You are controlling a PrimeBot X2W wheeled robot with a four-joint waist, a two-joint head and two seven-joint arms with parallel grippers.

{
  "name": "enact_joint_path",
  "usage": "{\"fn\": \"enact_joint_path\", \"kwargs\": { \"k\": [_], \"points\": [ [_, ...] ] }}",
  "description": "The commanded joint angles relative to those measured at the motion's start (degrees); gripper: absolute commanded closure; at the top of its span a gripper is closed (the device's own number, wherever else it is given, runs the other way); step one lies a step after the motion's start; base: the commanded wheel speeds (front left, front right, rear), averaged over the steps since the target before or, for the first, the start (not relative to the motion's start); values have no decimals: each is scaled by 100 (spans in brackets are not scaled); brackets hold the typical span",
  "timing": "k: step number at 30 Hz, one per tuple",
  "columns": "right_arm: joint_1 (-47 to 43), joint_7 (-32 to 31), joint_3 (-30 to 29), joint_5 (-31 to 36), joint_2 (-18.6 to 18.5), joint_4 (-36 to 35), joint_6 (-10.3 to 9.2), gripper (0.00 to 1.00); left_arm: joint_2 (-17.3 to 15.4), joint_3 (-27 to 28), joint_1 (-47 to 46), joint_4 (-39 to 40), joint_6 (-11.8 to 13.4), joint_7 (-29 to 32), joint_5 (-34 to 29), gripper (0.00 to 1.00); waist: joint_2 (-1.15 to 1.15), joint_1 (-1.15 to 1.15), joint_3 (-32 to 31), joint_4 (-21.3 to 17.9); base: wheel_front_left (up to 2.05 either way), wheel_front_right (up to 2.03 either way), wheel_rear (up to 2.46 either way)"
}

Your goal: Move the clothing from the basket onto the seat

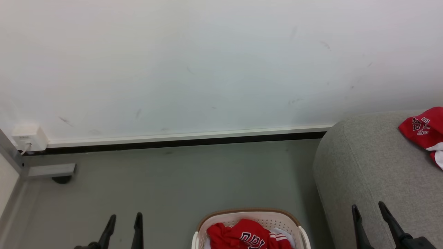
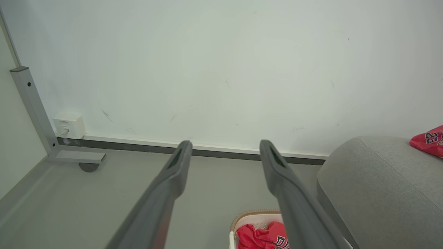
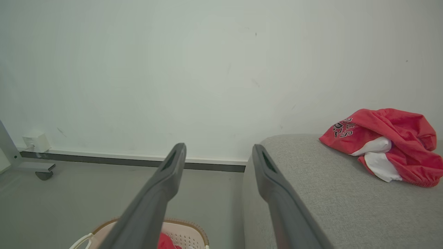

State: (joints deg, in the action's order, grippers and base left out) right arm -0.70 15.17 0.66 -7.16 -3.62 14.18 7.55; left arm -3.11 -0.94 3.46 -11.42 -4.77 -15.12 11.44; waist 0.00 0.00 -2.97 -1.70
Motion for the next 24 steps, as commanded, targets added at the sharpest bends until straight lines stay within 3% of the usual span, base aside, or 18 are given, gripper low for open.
{"fn": "enact_joint_path", "kwargs": {
  "k": [1, 10, 16, 24],
  "points": [
    [-27, -3, 7, -61, 0, 21, -12, 0, -7, 21, 37, 7, -23, -5, -51, 0, 0, 0, 5, -14, 0, 0, 0],
    [209, -3, 56, -129, -84, -6, -12, 0, 12, -17, -121, -65, -84, -4, -117, 0, 0, 0, 250, -415, 0, 0, 0],
    [329, -3, 100, -161, -171, -85, -12, 0, 13, -270, -370, -247, -83, -5, -47, 0, 0, 0, 513, -1000, 0, 0, 0],
    [617, -4, 127, -265, -114, -356, -12, 0, -52, -551, -1088, -922, -110, -4, -445, 0, 0, 0, 1205, -1916, 0, 0, 0]
  ]
}}
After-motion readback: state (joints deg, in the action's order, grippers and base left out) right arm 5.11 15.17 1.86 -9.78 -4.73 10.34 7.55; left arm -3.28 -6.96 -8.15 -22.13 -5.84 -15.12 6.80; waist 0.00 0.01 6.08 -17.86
